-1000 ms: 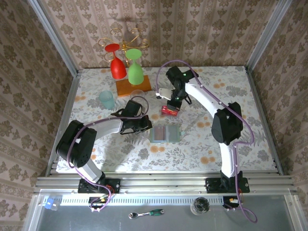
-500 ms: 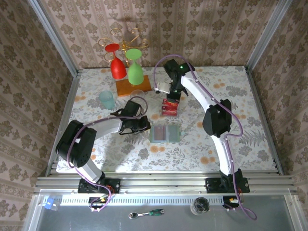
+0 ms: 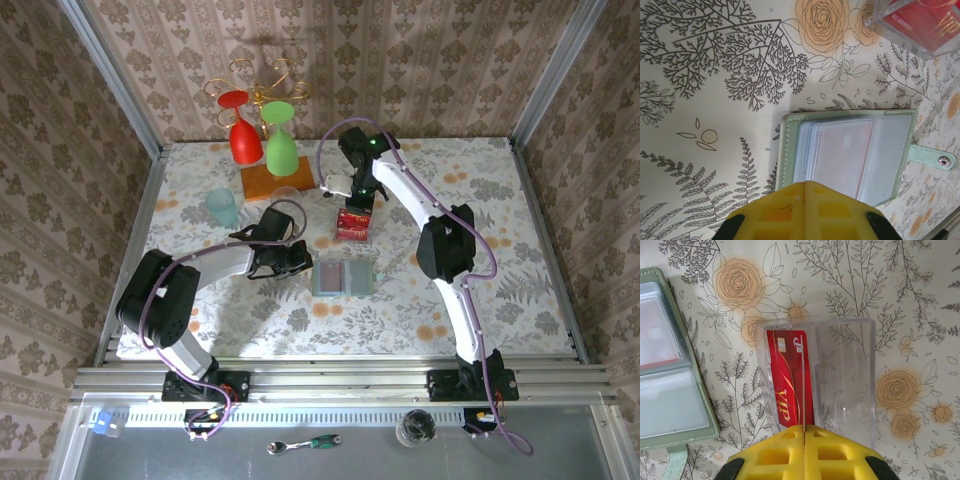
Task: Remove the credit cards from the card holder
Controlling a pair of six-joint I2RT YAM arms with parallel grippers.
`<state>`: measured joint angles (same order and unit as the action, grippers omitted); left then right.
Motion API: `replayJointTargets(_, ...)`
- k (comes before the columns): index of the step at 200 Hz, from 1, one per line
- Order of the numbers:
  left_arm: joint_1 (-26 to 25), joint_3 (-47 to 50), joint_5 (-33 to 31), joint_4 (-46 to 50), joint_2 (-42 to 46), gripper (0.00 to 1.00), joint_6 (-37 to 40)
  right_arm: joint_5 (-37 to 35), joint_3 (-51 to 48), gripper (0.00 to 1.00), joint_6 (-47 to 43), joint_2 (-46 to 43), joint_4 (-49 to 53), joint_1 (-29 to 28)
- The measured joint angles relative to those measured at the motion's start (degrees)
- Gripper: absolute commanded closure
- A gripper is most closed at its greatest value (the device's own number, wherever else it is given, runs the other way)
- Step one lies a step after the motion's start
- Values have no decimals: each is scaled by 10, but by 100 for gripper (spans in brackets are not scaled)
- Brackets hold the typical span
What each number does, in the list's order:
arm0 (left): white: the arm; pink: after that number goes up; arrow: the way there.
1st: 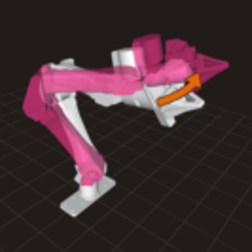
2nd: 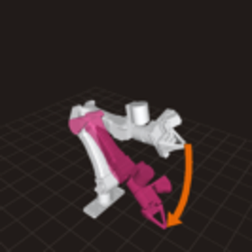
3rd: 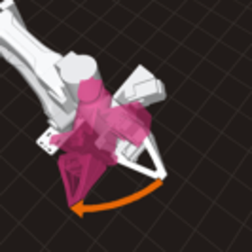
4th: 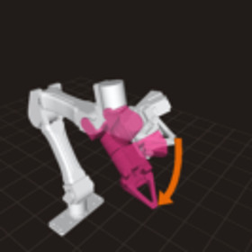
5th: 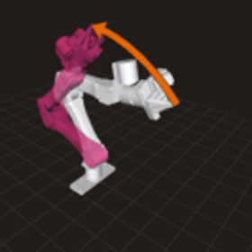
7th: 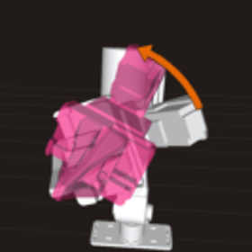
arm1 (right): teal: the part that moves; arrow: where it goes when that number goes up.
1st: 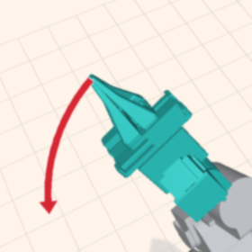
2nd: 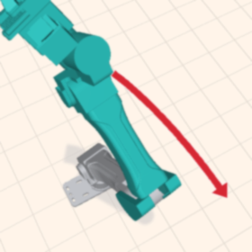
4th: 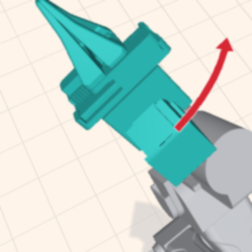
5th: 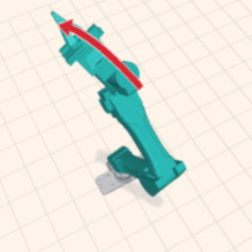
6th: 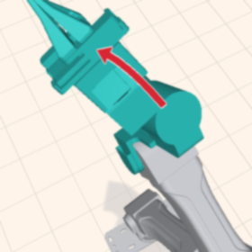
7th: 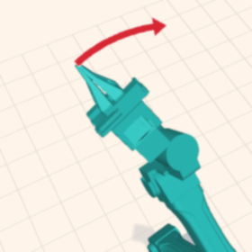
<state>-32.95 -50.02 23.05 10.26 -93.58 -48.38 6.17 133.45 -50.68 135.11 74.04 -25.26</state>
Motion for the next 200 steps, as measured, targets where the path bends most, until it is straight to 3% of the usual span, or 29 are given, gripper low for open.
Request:
replayJointTargets(34,0,0,0,1,-1,99,0,0,0,95,0,12,0,0)
replayJointTargets(67,0,0,0,0,-1,99,0,0,0,85,0,14,-1,0)
replayJointTargets(138,0,0,0,0,-1,99,0,2,-5,83,13,13,-5,3)
replayJointTargets(200,0,0,0,-10,-1,98,0,7,-157,80,115,-56,-119,3)
